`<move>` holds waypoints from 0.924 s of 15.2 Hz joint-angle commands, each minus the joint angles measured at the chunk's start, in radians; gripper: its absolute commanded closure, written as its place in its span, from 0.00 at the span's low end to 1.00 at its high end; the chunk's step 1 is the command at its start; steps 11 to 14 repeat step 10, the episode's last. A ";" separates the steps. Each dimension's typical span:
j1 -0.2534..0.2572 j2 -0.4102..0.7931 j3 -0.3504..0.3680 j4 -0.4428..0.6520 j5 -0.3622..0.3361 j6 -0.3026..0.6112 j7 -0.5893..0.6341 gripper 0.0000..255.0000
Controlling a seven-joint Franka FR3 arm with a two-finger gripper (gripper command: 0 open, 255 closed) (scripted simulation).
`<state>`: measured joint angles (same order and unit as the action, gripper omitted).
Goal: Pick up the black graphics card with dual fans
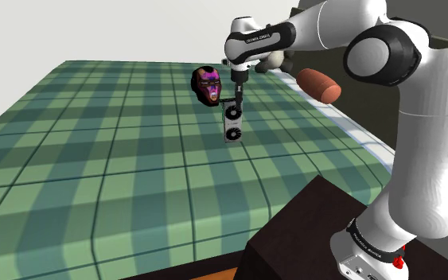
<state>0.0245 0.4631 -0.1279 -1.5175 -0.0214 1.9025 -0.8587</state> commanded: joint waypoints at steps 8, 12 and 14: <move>0.000 -0.024 -0.001 0.087 -0.002 -0.110 -0.004 1.00; 0.000 -0.024 -0.001 0.089 -0.002 -0.111 -0.004 1.00; 0.000 -0.024 -0.001 0.089 -0.002 -0.111 -0.004 1.00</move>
